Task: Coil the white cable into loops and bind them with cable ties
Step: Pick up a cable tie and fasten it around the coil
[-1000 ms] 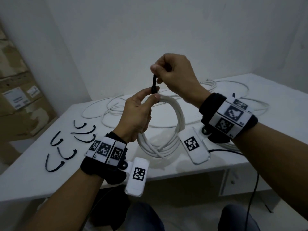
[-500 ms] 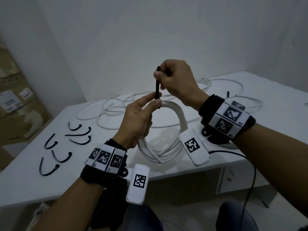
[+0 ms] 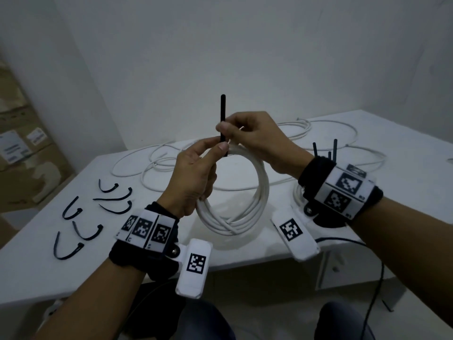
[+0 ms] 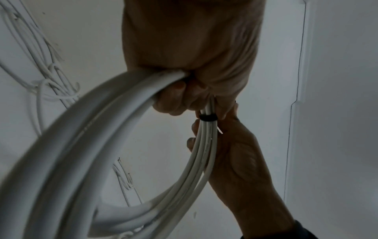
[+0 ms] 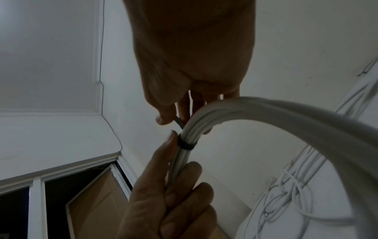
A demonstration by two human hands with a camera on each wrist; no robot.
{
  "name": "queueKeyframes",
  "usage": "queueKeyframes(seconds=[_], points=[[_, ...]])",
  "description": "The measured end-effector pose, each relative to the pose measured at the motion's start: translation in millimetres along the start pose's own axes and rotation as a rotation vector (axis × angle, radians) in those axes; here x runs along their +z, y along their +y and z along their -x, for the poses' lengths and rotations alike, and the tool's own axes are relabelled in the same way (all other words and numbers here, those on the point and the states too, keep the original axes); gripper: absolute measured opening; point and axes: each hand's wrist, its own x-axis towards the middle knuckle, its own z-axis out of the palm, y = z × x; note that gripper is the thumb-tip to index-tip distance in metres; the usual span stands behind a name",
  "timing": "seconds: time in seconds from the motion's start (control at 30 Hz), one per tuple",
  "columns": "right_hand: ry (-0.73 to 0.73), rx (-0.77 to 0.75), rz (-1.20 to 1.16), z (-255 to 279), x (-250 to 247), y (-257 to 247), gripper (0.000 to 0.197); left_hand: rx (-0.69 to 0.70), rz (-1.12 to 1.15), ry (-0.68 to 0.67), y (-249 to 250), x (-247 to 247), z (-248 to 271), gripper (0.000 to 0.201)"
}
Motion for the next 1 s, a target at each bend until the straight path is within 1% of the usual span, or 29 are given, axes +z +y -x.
queueKeyframes(seconds=[0.07, 0.13, 0.27, 0.33, 0.37, 0.5, 0.6, 0.67, 0.77, 0.83, 0.93, 1.0], points=[[0.045, -0.008, 0.076, 1.3, 2.8, 4.6, 0.015, 0.011, -0.038, -0.006, -0.6, 0.5, 1.4, 0.026], [0.088, 0.000, 0.139, -1.2, 2.4, 4.4, 0.020, 0.023, -0.046, -0.013, -2.1, 1.6, 3.6, 0.025], [0.130, 0.003, 0.254, -8.6, 3.2, -1.8, 0.024, 0.029, -0.064, -0.046, 1.7, 4.1, 5.5, 0.013], [0.141, 0.031, 0.256, -12.2, 4.9, -1.1, 0.029, 0.016, -0.069, -0.063, 3.9, 6.3, 6.6, 0.014], [0.139, 0.052, 0.244, -12.9, 5.8, 0.9, 0.028, 0.007, -0.067, -0.067, 3.4, 7.3, 7.4, 0.014], [0.118, 0.112, 0.132, -10.5, 9.2, 11.0, 0.027, -0.032, -0.073, -0.071, -1.7, 9.6, 9.5, 0.014], [0.110, 0.077, 0.046, -10.7, 10.4, 13.5, 0.027, -0.032, -0.052, -0.082, -1.1, 4.4, 6.0, 0.017], [0.050, 0.074, 0.026, -9.8, 6.8, 13.2, 0.027, -0.035, -0.060, -0.095, -2.3, 0.0, 4.2, 0.021], [-0.050, 0.119, 0.056, -5.6, 2.8, 14.8, 0.024, -0.026, -0.168, -0.121, -9.5, -6.3, 2.3, 0.024], [-0.081, 0.152, 0.109, -3.3, 3.3, 17.9, 0.023, -0.029, -0.245, -0.150, -14.0, -8.6, -0.7, 0.028], [-0.070, 0.152, 0.120, -3.4, 6.4, 22.3, 0.025, -0.018, -0.342, -0.170, -17.5, -11.4, -5.0, 0.032], [-0.057, 0.142, 0.151, -4.3, 8.5, 23.3, 0.028, 0.019, -0.393, -0.148, -20.6, -11.7, -6.2, 0.034]])
